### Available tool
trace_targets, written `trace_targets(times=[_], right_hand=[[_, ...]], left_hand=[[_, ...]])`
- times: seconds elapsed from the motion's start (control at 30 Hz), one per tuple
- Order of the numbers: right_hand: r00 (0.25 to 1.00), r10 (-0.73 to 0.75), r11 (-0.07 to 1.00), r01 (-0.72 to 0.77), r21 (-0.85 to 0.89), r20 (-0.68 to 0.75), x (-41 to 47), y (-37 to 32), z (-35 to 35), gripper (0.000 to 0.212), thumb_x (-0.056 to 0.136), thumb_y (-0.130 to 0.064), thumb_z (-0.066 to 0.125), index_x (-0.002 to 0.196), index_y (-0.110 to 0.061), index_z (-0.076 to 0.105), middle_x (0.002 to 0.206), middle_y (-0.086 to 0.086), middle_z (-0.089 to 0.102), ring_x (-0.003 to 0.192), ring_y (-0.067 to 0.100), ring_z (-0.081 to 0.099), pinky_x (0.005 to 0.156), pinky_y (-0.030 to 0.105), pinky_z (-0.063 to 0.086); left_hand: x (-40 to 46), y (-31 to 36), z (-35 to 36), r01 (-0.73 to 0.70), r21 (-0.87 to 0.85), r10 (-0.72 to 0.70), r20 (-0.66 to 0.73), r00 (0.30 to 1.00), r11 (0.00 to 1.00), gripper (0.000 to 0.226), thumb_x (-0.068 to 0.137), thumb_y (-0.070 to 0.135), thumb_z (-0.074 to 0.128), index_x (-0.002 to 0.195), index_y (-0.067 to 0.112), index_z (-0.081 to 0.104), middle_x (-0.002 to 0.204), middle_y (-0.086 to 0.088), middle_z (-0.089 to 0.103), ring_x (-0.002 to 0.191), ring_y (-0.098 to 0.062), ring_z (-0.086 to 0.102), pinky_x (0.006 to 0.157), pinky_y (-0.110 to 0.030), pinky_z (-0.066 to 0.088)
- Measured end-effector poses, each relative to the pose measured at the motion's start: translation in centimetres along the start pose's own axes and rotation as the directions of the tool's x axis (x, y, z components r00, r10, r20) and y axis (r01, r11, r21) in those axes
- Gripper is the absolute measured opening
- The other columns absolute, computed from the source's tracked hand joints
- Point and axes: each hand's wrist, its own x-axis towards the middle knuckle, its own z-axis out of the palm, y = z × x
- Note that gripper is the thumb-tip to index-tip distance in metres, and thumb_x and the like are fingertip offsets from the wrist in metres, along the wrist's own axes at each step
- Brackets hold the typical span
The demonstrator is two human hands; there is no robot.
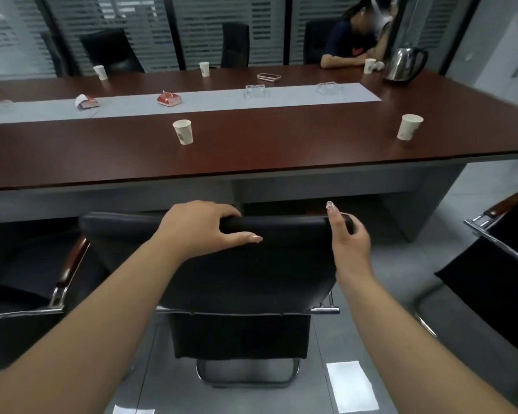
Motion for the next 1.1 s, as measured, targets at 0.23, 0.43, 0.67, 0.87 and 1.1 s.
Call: trace_targets(times=[0.23, 0.43, 0.67, 0.87, 1.1], right_hand=[[0.998, -0.048, 0.999, 0.048, -0.005, -0.028, 2.7, -0.4, 0.7, 0.033, 0.085, -0.041, 0.061, 0.062, -0.019, 0.052, 0.063, -0.002, 0.049, 0.067, 0.015, 0.048, 0.068, 0.030, 0.041], [0.999, 0.013, 0.999, -0.014, -0.034, -0.036, 5.6, -1.6, -1.4, 0.039, 0.084, -0.047, 0.060, 0.061, -0.019, 0.047, 0.062, -0.003, 0.047, 0.066, 0.016, 0.047, 0.069, 0.031, 0.040], [0.994, 0.089, 0.990, -0.083, -0.110, 0.055, 5.4, -1.7, -3.2, 0.033, 0.081, -0.058, 0.057, 0.082, -0.025, 0.058, 0.096, 0.003, 0.061, 0.104, 0.028, 0.058, 0.098, 0.050, 0.045], [0.989, 0.147, 0.986, -0.143, -0.090, 0.035, 4.5, -1.7, -3.4, 0.044, 0.076, -0.062, 0.059, 0.096, -0.023, 0.058, 0.110, 0.005, 0.061, 0.109, 0.026, 0.055, 0.100, 0.049, 0.043], [0.877, -0.479, 0.745, 0.430, -0.510, 0.038, 2.2, -2.8, -1.2, 0.037, 0.084, -0.044, 0.062, 0.114, -0.022, 0.060, 0.125, -0.005, 0.054, 0.125, 0.015, 0.044, 0.114, 0.043, 0.017]], left_hand=[[1.6, 0.3, 0.2, 0.049, -0.003, -0.049, -0.109, 0.993, 0.999, 0.079, 0.058, 0.083, 0.026, 0.111, 0.037, 0.061, 0.094, 0.013, 0.066, 0.084, -0.008, 0.059, 0.059, -0.020, 0.042], [4.0, 2.9, 1.2, 0.063, 0.055, -0.053, -0.177, 0.983, 0.996, 0.069, 0.069, 0.083, 0.030, 0.109, 0.037, 0.061, 0.086, 0.013, 0.065, 0.077, -0.008, 0.057, 0.054, -0.021, 0.038], [3.4, 2.9, 0.4, 0.060, -0.305, -0.072, -0.029, 0.997, 0.951, 0.079, 0.058, 0.083, 0.032, 0.110, 0.032, 0.063, 0.102, 0.013, 0.065, 0.096, -0.008, 0.059, 0.079, -0.026, 0.050], [-0.6, -0.8, -0.2, 0.157, -0.177, -0.162, -0.015, 0.987, 0.972, 0.070, 0.071, 0.074, 0.039, 0.122, 0.029, 0.056, 0.117, 0.008, 0.061, 0.109, -0.013, 0.054, 0.095, -0.031, 0.039], [-2.7, -6.2, -0.5, 0.482, -0.135, -0.486, -0.002, 0.874, 0.866, 0.073, 0.071, 0.079, 0.037, 0.120, 0.029, 0.055, 0.125, 0.001, 0.055, 0.124, -0.021, 0.042, 0.111, -0.047, 0.017]])
